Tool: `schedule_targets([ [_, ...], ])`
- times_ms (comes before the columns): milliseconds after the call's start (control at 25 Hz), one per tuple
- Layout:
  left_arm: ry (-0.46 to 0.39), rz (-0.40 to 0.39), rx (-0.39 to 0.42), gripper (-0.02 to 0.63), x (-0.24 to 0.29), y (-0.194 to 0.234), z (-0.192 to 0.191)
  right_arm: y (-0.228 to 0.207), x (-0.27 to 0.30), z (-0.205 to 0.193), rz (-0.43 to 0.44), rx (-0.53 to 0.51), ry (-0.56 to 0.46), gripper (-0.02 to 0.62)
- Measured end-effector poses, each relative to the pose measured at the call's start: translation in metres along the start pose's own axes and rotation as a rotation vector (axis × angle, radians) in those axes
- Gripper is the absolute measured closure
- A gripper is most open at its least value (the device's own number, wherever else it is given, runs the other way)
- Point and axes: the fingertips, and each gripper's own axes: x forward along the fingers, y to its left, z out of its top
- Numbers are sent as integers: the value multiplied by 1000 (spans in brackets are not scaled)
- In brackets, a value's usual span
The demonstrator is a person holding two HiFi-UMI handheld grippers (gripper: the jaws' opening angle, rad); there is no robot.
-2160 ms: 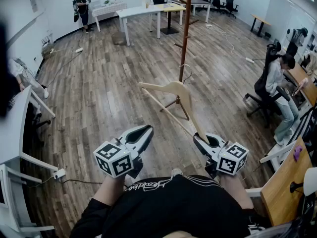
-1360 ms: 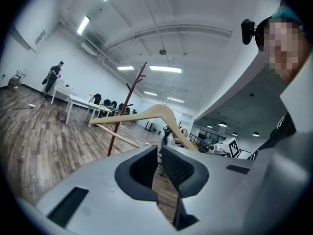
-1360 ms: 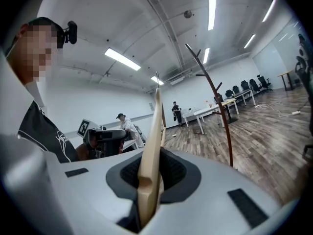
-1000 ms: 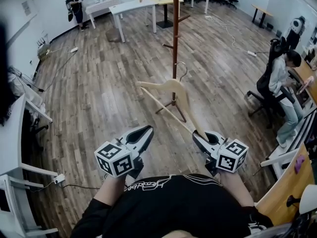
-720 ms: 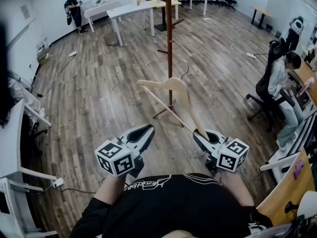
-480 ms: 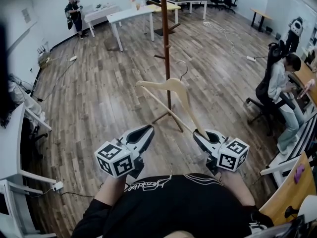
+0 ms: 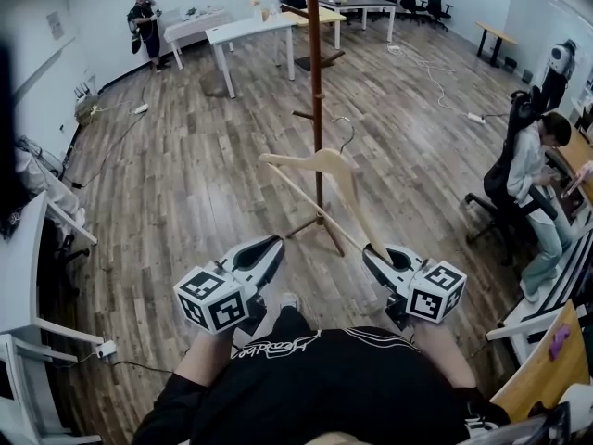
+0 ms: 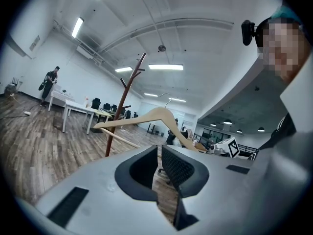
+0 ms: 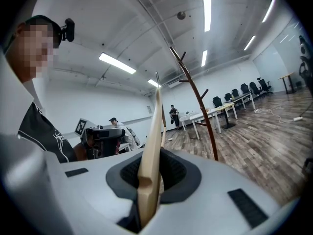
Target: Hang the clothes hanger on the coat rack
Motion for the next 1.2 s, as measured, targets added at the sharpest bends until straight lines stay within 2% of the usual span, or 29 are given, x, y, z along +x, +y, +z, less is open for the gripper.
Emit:
schedule_targets([
  [280, 17, -39, -10, 574, 43, 46, 11, -37, 31, 12, -44, -5, 6, 532],
  [600, 51, -96, -12, 574, 106, 117, 42, -90, 85, 41, -102, 9, -3, 532],
  [920, 43, -125, -13, 574, 151, 194, 85, -140, 147, 96, -156, -36, -51, 532],
  [1200, 11, -145, -15, 574, 173, 259, 105, -172, 189, 138, -206, -115, -90, 532],
])
